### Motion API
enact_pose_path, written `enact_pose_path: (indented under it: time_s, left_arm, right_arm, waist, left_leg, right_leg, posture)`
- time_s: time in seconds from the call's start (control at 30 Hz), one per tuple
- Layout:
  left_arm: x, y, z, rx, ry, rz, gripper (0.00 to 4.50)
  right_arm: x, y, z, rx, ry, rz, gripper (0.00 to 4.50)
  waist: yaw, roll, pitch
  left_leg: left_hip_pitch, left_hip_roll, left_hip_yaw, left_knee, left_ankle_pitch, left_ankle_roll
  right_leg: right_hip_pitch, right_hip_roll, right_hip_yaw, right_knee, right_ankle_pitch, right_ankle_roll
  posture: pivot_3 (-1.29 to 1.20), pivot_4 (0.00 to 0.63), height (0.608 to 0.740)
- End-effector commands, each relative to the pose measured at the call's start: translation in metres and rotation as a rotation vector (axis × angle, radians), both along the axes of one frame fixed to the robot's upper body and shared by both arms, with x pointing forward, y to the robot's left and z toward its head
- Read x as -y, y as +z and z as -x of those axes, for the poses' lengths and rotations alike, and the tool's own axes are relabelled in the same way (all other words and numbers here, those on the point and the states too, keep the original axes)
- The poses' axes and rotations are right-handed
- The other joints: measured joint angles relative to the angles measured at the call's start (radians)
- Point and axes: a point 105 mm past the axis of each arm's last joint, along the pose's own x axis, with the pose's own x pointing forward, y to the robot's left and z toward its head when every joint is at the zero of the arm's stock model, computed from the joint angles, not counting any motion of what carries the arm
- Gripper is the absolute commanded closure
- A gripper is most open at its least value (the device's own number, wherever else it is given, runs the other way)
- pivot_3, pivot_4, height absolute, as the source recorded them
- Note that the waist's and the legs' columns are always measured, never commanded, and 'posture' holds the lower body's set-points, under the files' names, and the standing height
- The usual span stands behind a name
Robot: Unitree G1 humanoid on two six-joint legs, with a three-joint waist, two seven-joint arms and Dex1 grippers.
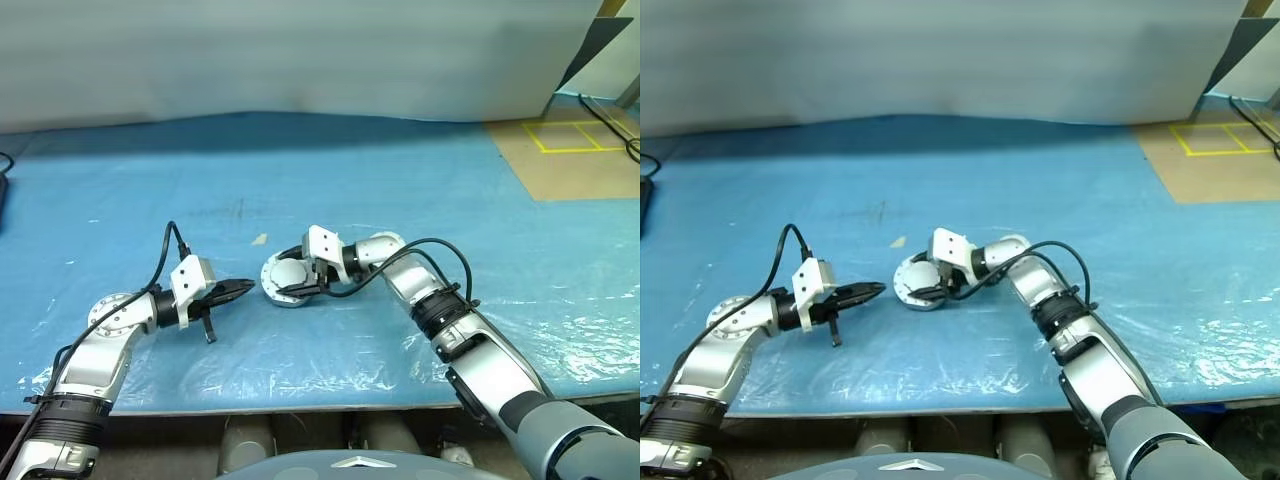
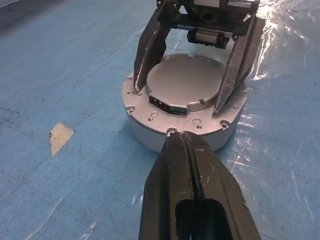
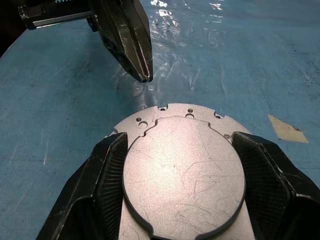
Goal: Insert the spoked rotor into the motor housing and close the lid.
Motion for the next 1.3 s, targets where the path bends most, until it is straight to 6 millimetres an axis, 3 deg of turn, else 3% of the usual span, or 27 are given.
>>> enact_pose_path:
  time_s: [0.03, 0.23, 0.53, 1.03, 1.17, 1.3]
  left_arm:
    - [0.002, 0.023, -0.003, 0.006, 0.014, 0.116, 4.5]
    - [0.012, 0.016, 0.005, -0.064, -0.035, 0.122, 4.5]
    - [0.022, -0.002, -0.006, -0.077, -0.015, 0.025, 4.5]
    - [0.033, -0.015, -0.001, -0.077, -0.057, -0.041, 4.5]
    - [0.032, -0.014, 0.0, -0.078, -0.059, -0.043, 4.5]
    - [0.032, -0.014, 0.0, -0.075, -0.06, -0.044, 4.5]
  right_arm:
    - [0.048, -0.076, 0.009, -0.149, -0.122, 0.253, 1.51]
    - [0.048, -0.069, 0.003, -0.133, -0.124, 0.244, 1.51]
    - [0.036, -0.039, -0.002, -0.104, -0.106, 0.205, 1.51]
    - [0.034, -0.038, 0.002, -0.093, -0.107, 0.204, 1.51]
    - [0.035, -0.033, 0.005, -0.073, -0.082, 0.177, 0.19]
    - [0.034, -0.021, 0.009, -0.096, -0.07, 0.073, 0.01]
  waist:
    - [0.0, 0.0, -0.002]
    - [0.001, 0.003, -0.005]
    - [0.003, 0.003, -0.004]
    - [0.002, 0.003, -0.005]
    - [0.003, 0.003, -0.005]
    - [0.003, 0.003, -0.005]
  left_leg:
    - [0.0, 0.0, 0.0, 0.0, -0.001, 0.001]
    - [0.001, 0.0, 0.0, -0.002, -0.001, 0.002]
    - [-0.004, -0.001, 0.001, -0.004, -0.001, 0.003]
    - [-0.006, -0.001, 0.002, -0.01, 0.002, 0.002]
    - [-0.006, -0.001, 0.003, -0.011, 0.002, 0.002]
    - [-0.007, -0.001, 0.003, -0.012, 0.003, 0.002]
  right_leg:
    - [0.0, 0.0, 0.0, 0.0, 0.0, 0.0]
    - [0.001, -0.001, 0.0, 0.0, -0.003, 0.006]
    - [-0.002, -0.002, 0.0, -0.002, -0.004, 0.008]
    - [0.0, -0.001, 0.0, -0.012, -0.002, 0.004]
    - [0.0, -0.002, 0.0, -0.013, -0.003, 0.004]
    - [-0.001, -0.002, 0.0, -0.014, -0.003, 0.006]
  posture:
    - [0.0, 0.15, 0.74]
    - [0.0, 0.15, 0.74]
    - [0.0, 0.15, 0.74]
    - [0.0, 0.15, 0.74]
    - [0.0, 0.15, 0.74]
    - [0.0, 0.15, 0.74]
